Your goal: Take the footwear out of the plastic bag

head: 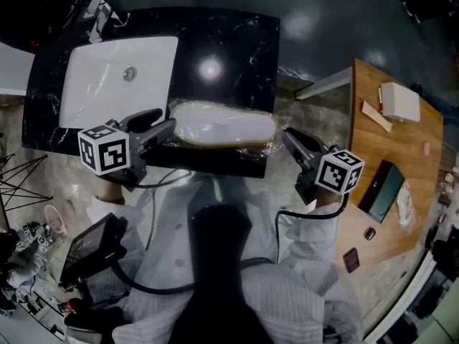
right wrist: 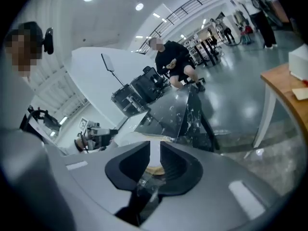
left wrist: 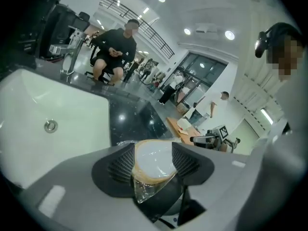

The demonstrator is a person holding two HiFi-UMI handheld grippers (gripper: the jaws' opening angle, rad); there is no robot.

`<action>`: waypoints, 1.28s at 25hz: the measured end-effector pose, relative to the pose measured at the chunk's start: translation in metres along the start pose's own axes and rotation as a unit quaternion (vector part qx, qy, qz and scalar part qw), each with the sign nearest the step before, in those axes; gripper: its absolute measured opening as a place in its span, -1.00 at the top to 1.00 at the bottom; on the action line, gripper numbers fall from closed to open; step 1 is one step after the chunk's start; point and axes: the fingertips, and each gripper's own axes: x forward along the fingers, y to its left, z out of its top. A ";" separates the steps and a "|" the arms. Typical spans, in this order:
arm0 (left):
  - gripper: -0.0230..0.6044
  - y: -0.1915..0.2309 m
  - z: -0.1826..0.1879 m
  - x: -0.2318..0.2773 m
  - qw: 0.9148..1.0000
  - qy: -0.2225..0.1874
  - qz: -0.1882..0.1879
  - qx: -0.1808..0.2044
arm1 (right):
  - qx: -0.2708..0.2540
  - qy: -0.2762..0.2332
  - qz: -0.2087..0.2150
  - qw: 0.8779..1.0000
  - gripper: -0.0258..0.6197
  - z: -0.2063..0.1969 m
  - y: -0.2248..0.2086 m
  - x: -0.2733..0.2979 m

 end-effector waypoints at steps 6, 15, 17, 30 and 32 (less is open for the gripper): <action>0.14 0.022 -0.020 0.015 0.996 0.075 -0.040 -0.034 | 0.065 0.074 0.085 0.992 0.61 -0.024 -0.026 0.012; 0.18 0.027 -0.053 0.039 0.983 0.165 -0.063 -0.054 | 0.139 0.114 0.186 0.966 0.49 -0.039 -0.033 0.033; 0.26 0.029 -0.053 0.041 0.983 0.164 -0.063 -0.056 | 0.152 0.116 0.210 0.959 0.49 -0.038 -0.031 0.036; 0.55 0.024 -0.055 0.045 0.981 0.165 -0.081 -0.061 | 0.183 0.123 0.284 0.933 0.56 -0.035 -0.027 0.035; 0.68 0.021 -0.054 0.046 0.981 0.162 -0.091 -0.061 | 0.187 0.120 0.307 0.926 0.62 -0.032 -0.019 0.033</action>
